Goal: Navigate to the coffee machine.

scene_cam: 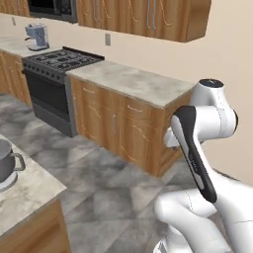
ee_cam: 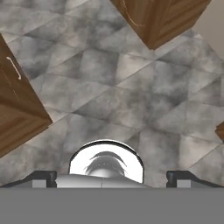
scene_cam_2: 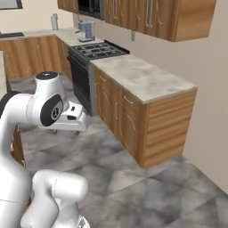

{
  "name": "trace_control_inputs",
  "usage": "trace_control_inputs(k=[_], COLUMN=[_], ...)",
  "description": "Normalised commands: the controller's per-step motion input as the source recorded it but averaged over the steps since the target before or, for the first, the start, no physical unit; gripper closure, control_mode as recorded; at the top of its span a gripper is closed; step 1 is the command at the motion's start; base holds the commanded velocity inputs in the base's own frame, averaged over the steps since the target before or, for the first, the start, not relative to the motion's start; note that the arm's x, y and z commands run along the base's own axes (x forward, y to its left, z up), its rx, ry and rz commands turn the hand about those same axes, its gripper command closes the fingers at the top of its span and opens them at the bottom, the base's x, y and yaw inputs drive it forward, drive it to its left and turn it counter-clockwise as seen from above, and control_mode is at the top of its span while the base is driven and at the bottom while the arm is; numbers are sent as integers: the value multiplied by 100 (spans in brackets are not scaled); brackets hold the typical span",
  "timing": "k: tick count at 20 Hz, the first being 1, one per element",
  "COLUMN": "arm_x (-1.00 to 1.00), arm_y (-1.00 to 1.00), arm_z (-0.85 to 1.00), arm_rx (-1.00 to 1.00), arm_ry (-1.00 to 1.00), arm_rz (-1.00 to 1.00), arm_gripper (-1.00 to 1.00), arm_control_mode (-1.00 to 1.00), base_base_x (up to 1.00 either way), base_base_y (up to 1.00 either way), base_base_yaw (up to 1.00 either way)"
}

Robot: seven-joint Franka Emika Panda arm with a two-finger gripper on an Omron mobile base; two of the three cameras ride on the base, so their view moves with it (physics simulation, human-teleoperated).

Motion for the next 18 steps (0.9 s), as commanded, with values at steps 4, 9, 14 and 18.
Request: trace_control_inputs(k=[4,9,14,18], arm_x=[0,0,0,0], arm_y=[0,0,0,0], arm_z=[0,0,0,0], arm_rx=[0,0,0,0], arm_ry=[0,0,0,0], arm_rz=[0,0,0,0], arm_gripper=[-100,-100,-100,-100], arm_control_mode=[100,100,100,100], base_base_x=[100,100,100,100], base_base_y=[-18,-18,-1,0], base_base_yaw=[44,47,41,22])
